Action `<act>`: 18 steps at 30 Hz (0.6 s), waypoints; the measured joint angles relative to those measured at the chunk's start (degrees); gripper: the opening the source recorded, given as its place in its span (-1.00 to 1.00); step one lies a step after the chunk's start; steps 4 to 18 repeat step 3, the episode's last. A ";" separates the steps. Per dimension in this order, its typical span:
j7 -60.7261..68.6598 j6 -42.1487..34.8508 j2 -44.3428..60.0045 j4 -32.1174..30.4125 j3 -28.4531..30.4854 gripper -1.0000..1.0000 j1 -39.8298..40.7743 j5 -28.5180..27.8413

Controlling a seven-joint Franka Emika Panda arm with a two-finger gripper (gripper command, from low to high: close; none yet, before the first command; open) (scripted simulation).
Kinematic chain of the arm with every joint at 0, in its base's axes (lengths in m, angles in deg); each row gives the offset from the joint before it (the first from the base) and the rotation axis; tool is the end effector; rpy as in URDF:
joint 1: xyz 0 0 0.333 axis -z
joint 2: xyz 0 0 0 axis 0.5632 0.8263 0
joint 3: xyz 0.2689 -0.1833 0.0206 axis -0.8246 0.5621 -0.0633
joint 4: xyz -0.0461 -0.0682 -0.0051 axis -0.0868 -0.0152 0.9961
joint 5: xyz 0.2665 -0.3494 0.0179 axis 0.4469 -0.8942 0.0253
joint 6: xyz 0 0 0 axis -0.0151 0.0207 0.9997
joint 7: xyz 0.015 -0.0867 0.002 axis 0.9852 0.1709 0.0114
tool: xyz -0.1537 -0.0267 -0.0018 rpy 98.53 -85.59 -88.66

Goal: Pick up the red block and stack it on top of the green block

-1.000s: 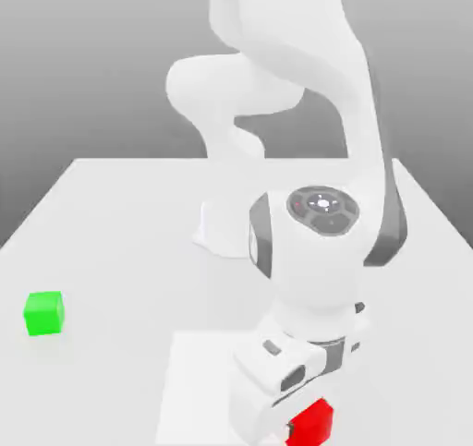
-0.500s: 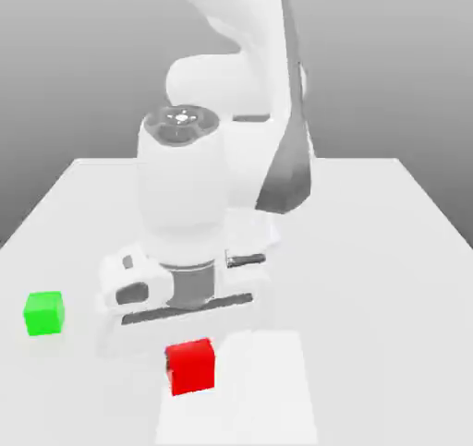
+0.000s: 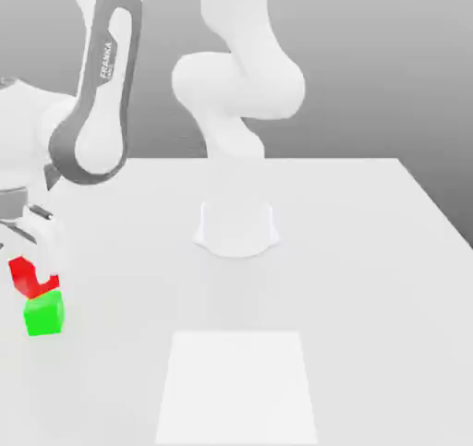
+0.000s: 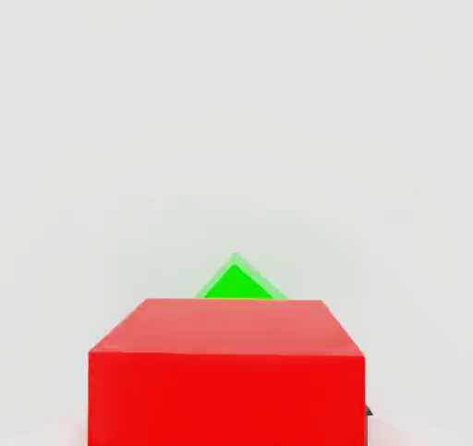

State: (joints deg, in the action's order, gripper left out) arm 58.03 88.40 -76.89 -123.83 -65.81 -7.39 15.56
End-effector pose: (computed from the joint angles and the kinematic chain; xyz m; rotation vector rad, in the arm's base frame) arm 0.2777 -0.3303 0.1015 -2.3334 2.1010 -0.0020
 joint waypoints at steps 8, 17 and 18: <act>0.65 0.67 0.83 0.03 -0.41 1.00 0.21 0.94; 0.65 0.67 0.83 0.03 -0.41 1.00 0.21 0.94; 0.65 0.67 0.83 0.03 -0.41 1.00 0.21 0.94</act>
